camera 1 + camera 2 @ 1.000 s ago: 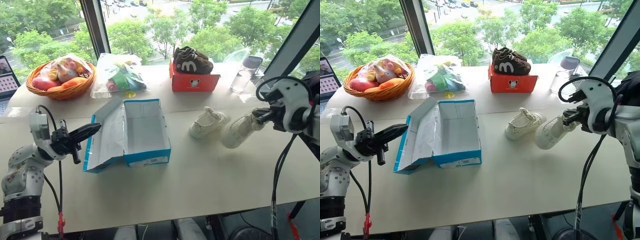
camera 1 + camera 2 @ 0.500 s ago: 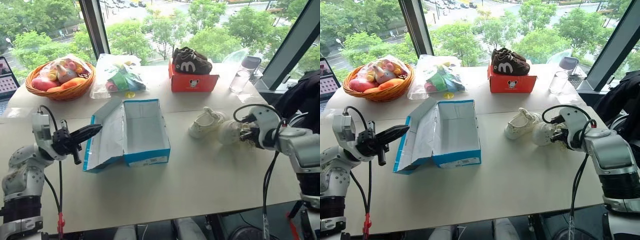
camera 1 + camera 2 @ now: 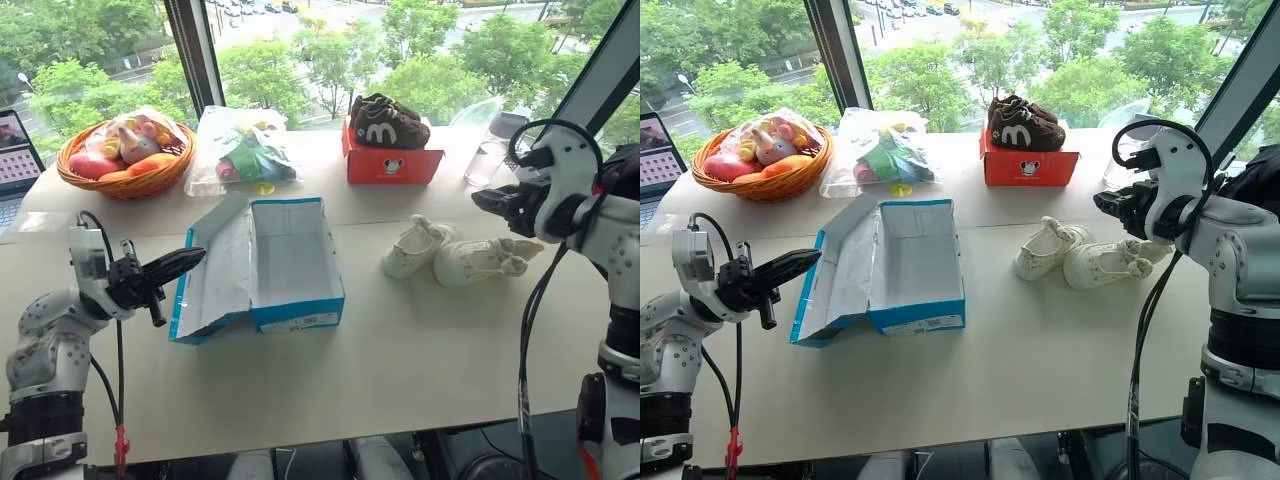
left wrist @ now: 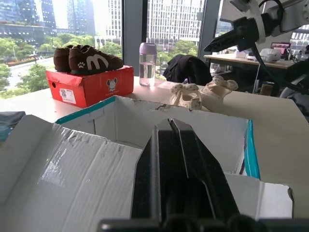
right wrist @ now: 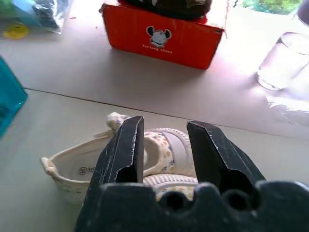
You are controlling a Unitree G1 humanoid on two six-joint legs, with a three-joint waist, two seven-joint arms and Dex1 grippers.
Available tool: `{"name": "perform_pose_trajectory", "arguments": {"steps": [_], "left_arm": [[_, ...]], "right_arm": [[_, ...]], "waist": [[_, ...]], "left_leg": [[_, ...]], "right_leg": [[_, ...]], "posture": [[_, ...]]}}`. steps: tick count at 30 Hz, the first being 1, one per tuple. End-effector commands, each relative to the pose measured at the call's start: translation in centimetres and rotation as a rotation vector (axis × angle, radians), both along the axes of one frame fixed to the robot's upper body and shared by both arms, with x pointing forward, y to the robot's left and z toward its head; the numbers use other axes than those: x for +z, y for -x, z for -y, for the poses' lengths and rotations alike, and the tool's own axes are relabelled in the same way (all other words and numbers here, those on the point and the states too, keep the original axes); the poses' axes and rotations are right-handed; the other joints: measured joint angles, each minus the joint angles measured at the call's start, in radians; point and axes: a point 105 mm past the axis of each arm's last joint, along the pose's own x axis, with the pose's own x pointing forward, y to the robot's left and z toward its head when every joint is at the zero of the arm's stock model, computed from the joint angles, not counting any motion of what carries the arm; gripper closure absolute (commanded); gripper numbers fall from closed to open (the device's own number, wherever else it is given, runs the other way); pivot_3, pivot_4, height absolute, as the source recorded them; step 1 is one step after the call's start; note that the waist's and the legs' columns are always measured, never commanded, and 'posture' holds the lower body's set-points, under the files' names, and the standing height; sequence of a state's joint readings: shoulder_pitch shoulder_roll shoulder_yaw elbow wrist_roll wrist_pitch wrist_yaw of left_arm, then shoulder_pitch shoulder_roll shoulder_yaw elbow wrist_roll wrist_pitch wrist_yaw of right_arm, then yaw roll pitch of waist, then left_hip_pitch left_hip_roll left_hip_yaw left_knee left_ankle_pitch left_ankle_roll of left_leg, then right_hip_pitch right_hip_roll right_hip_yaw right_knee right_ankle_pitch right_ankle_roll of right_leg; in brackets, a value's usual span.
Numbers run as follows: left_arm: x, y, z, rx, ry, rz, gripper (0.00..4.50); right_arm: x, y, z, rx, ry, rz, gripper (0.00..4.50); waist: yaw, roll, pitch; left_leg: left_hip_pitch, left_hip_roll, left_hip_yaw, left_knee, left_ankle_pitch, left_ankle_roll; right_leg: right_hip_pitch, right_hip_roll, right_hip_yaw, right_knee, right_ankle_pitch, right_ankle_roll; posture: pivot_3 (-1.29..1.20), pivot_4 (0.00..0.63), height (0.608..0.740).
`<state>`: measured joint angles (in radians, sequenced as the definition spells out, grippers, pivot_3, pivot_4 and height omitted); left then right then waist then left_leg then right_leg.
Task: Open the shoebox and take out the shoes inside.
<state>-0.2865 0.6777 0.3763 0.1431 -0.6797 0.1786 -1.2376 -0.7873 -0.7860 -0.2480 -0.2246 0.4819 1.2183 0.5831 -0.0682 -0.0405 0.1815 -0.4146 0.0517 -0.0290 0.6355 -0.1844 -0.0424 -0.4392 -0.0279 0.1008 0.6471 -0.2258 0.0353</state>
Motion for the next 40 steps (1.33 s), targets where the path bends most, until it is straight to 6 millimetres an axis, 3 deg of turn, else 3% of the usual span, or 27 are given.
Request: {"name": "perform_pose_trajectory", "arguments": {"steps": [1,5,7,12,14,16,19,24,26,31,40], "left_arm": [[0.5,-0.7,-1.5,0.169,-0.008,0.043,4.5],[0.2,-1.5,-3.7,0.435,-0.031,0.051,4.5],[-1.0,-2.0,-5.3,0.593,-0.015,-0.047,4.5],[-2.8,-1.5,-8.7,0.945,0.028,-0.191,4.5],[-3.4,-0.4,-10.0,1.121,0.076,-0.187,4.5],[-4.0,0.7,-11.0,1.269,0.094,-0.158,4.5],[-4.5,1.8,-11.6,1.364,0.107,-0.122,4.5],[-5.6,2.9,-11.5,1.394,0.223,-0.135,4.5],[-6.5,3.0,-11.1,1.376,0.239,-0.157,4.5],[-8.7,2.9,-9.8,1.326,0.249,-0.223,4.5],[-9.1,2.8,-8.9,1.274,0.273,-0.222,4.5]], "right_arm": [[0.1,4.3,-4.9,0.303,0.078,0.071,2.67],[-3.3,6.3,-7.4,0.4,0.082,0.042,2.67],[-5.4,5.7,-7.3,0.316,0.106,0.043,2.67],[-9.1,4.3,-5.4,0.038,0.142,0.058,2.67],[-10.9,3.7,-2.7,-0.225,0.191,0.14,2.67],[-13.2,4.3,-1.2,-0.384,0.323,0.187,2.67],[-14.3,4.8,-2.4,-0.355,0.335,0.242,2.67],[-14.6,4.6,-1.6,-0.455,0.202,0.293,2.67],[-14.6,4.4,-1.5,-0.46,0.212,0.315,2.67],[-15.5,3.9,-1.4,-0.453,0.236,0.323,2.67],[-16.0,3.9,-1.5,-0.442,0.222,0.316,2.67]], "waist": [[-0.001,0.0,0.0],[0.002,-0.004,-0.002],[0.002,-0.004,-0.002],[0.004,-0.005,-0.003],[0.008,-0.006,-0.004],[0.015,-0.007,-0.005],[0.02,-0.007,-0.005],[0.019,-0.008,-0.005],[0.019,-0.008,-0.005],[0.023,-0.008,-0.005],[0.022,-0.008,-0.005]], "left_leg": [[0.0,0.0,0.0,0.0,0.0,0.0],[0.0,0.001,-0.002,-0.001,-0.001,0.001],[-0.001,0.0,-0.001,0.002,-0.001,0.001],[0.0,0.0,-0.001,0.004,-0.001,0.001],[0.0,0.0,-0.001,0.004,-0.001,0.001],[-0.001,0.0,-0.001,0.003,-0.001,0.001],[-0.001,-0.002,0.0,0.003,-0.001,0.0],[0.01,-0.001,0.001,0.004,-0.001,0.0],[0.014,-0.001,0.001,0.004,-0.001,0.0],[0.011,-0.002,0.001,0.004,-0.001,0.0],[0.011,-0.002,0.001,0.003,-0.002,0.0]], "right_leg": [[0.0,0.0,0.0,0.0,0.0,0.0],[0.001,0.0,-0.002,-0.001,-0.001,0.0],[0.001,-0.001,-0.001,-0.001,0.0,0.001],[0.003,-0.001,-0.001,0.0,0.001,0.002],[0.002,-0.001,-0.001,0.0,0.001,0.002],[0.002,-0.001,-0.001,-0.001,0.001,0.002],[0.001,-0.003,0.0,-0.001,0.001,0.002],[0.011,-0.002,0.001,-0.001,0.002,0.001],[0.015,-0.002,0.0,-0.004,-0.002,-0.006],[0.016,-0.002,0.0,-0.007,-0.002,-0.005],[0.016,-0.002,0.0,-0.006,-0.003,-0.004]], "posture": [[0.0,0.15,0.74],[0.0,0.15,0.74],[0.0,0.15,0.74],[0.0,0.15,0.74],[0.0,0.15,0.74],[0.0,0.15,0.74],[0.0,0.15,0.74],[0.0,0.15,0.74],[0.0,0.15,0.74],[0.0,0.15,0.74],[0.0,0.15,0.74]]}}
